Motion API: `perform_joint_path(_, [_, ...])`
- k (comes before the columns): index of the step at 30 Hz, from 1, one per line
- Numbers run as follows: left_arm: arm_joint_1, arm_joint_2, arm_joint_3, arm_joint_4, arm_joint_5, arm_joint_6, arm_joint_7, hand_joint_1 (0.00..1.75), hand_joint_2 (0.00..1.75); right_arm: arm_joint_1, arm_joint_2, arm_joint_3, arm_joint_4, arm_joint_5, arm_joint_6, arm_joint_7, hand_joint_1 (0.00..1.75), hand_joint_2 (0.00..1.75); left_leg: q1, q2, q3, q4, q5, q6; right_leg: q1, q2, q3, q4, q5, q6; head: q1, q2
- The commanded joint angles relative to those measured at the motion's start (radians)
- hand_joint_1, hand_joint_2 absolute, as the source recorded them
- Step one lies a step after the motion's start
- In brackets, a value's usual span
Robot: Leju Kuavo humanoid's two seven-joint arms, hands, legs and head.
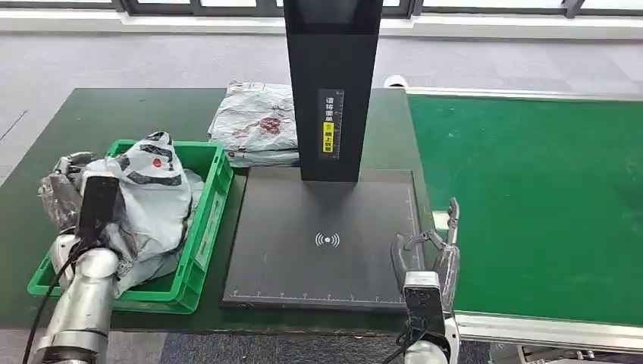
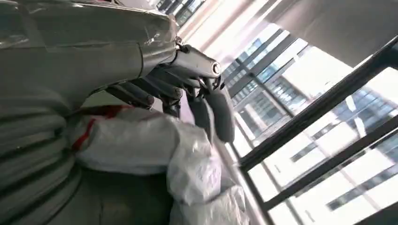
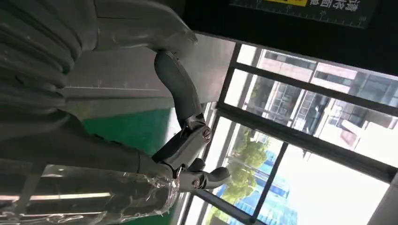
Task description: Moved the parcel from conveyor to table for the left to box.
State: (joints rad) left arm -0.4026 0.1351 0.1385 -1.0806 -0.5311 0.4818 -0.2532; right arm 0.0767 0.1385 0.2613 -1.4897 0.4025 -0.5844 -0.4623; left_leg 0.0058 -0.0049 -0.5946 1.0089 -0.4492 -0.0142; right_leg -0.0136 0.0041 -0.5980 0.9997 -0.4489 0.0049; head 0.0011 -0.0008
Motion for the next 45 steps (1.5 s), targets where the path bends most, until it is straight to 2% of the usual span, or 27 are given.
perform_joint_path(1, [-0.182, 0.007, -0.026, 0.397, -0.103, -0.002, 0.001, 0.0, 1.75, 0.002, 0.02, -0.054, -0.03, 0.033, 0.035, 0.044, 0.0, 1.75, 0.001, -0.001, 0.003, -0.002, 0.001, 0.0, 0.001, -0.002, 0.004, -0.002, 0.0, -0.001, 0.0, 0.0])
perform_joint_path(6, [-0.145, -0.068, -0.006, 0.233, 0.05, -0.095, -0.087, 0.0, 1.75, 0.008, 0.034, -0.066, -0.032, 0.057, 0.054, 0.06, 0.0, 1.75, 0.0, -0.003, 0.002, -0.001, 0.001, 0.0, 0.0, -0.003, 0.003, -0.001, -0.001, 0.0, 0.0, 0.0])
perform_joint_path(11, [-0.125, -0.082, 0.002, 0.164, 0.135, -0.132, -0.11, 0.0, 1.75, 0.007, 0.035, -0.07, -0.025, 0.063, 0.058, 0.061, 0.0, 1.75, 0.001, -0.003, 0.002, -0.001, 0.0, 0.001, 0.001, -0.004, 0.004, -0.001, -0.001, 0.0, 0.0, 0.0])
perform_joint_path(12, [-0.12, -0.089, 0.008, 0.147, 0.177, -0.152, -0.135, 0.0, 0.0, 0.007, 0.036, -0.072, -0.025, 0.064, 0.059, 0.061, 0.0, 1.75, 0.0, -0.002, 0.001, 0.0, 0.0, 0.0, 0.0, -0.002, 0.002, -0.001, 0.0, 0.0, 0.0, 0.0])
perform_joint_path(16, [-0.047, -0.105, -0.03, -0.049, 0.278, -0.222, -0.16, 0.0, 0.0, 0.02, 0.03, -0.094, -0.036, 0.06, 0.067, 0.064, 0.0, 1.75, 0.0, -0.002, 0.001, 0.0, 0.0, 0.0, 0.001, -0.002, 0.001, -0.001, 0.0, 0.0, 0.0, 0.0])
perform_joint_path(17, [-0.031, -0.111, -0.034, -0.088, 0.297, -0.231, -0.164, 0.0, 1.75, 0.022, 0.031, -0.098, -0.036, 0.059, 0.068, 0.063, 0.0, 1.75, 0.0, -0.002, 0.002, -0.001, 0.0, 0.001, 0.001, -0.003, 0.003, -0.002, -0.001, 0.0, 0.0, 0.0])
perform_joint_path(20, [-0.006, -0.116, -0.05, -0.146, 0.314, -0.245, -0.162, 0.0, 1.75, 0.026, 0.032, -0.105, -0.039, 0.055, 0.075, 0.058, 0.0, 1.75, 0.0, -0.001, 0.001, 0.0, 0.0, 0.001, 0.001, -0.001, 0.002, -0.001, 0.0, 0.0, 0.0, 0.0])
perform_joint_path(29, [-0.007, -0.105, -0.062, -0.143, 0.31, -0.253, -0.169, 0.0, 1.75, 0.026, 0.035, -0.106, -0.039, 0.056, 0.074, 0.057, 0.0, 1.75, 0.0, -0.001, 0.002, -0.001, 0.0, 0.0, 0.001, -0.002, 0.003, -0.002, 0.0, -0.001, 0.0, 0.0])
perform_joint_path(33, [0.033, -0.105, -0.089, -0.223, 0.401, -0.402, -0.145, 0.0, 1.75, 0.03, 0.029, -0.113, -0.041, 0.047, 0.086, 0.048, 0.0, 1.75, 0.001, -0.001, 0.002, -0.001, 0.0, 0.0, 0.001, -0.002, 0.003, -0.002, 0.0, 0.0, 0.0, 0.0])
perform_joint_path(37, [0.056, -0.16, -0.138, -0.208, 0.489, -0.497, -0.155, 0.0, 1.75, -0.01, 0.036, -0.11, -0.014, 0.041, 0.093, 0.034, 0.0, 1.75, 0.0, 0.0, 0.003, -0.002, 0.0, 0.001, 0.0, -0.001, 0.004, -0.002, -0.001, 0.0, 0.0, 0.0])
perform_joint_path(42, [0.043, -0.254, -0.324, -0.093, 0.475, -0.484, -0.198, 0.0, 1.75, -0.093, 0.039, -0.097, 0.048, 0.048, 0.117, 0.044, 0.0, 1.75, -0.001, -0.003, 0.001, -0.001, 0.001, 0.001, -0.001, -0.004, 0.003, -0.002, 0.0, 0.0, 0.0, 0.0])
perform_joint_path(45, [0.002, -0.284, -0.409, 0.005, 0.473, -0.441, -0.222, 0.0, 1.75, -0.122, 0.037, -0.091, 0.079, 0.041, 0.133, 0.053, 0.0, 1.75, -0.001, -0.005, 0.002, -0.001, 0.001, 0.001, -0.001, -0.006, 0.004, -0.003, 0.0, 0.0, 0.0, 0.0])
